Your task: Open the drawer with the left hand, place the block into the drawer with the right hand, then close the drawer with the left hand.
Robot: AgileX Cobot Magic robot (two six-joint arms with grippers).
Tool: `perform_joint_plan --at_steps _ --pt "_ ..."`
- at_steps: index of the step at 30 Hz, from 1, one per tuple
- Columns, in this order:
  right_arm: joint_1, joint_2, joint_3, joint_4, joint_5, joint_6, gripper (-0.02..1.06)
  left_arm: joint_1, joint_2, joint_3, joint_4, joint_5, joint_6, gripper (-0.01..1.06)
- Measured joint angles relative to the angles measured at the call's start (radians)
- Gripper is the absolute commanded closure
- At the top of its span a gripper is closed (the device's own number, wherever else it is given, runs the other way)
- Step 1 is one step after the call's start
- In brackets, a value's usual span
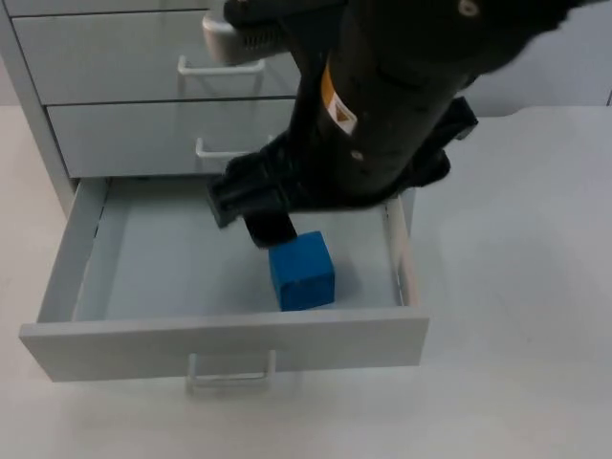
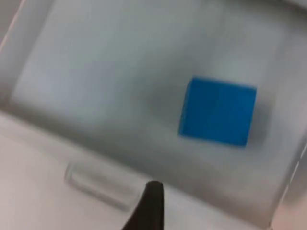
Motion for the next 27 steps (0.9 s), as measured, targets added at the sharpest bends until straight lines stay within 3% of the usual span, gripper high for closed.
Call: perform_joint_plan --at_steps 4,14,24,27 --pt "0.007 -0.060 0.124 0.027 -0.032 -0.004 0.24 0.000 0.000 0.000 0.000 0.000 0.000 0.00" --pt "-0.050 -0.138 0.233 0.032 -0.054 -0.034 0.24 0.000 0.000 0.000 -0.002 0.002 0.000 0.00" --pt "-0.315 -0.250 0.272 0.129 -0.060 -0.200 0.24 0.000 0.000 0.000 -0.006 0.004 0.000 0.00" --pt "-0.472 -0.352 0.342 0.152 -0.060 -0.257 0.24 0.000 0.000 0.000 -0.014 0.004 0.000 0.00"
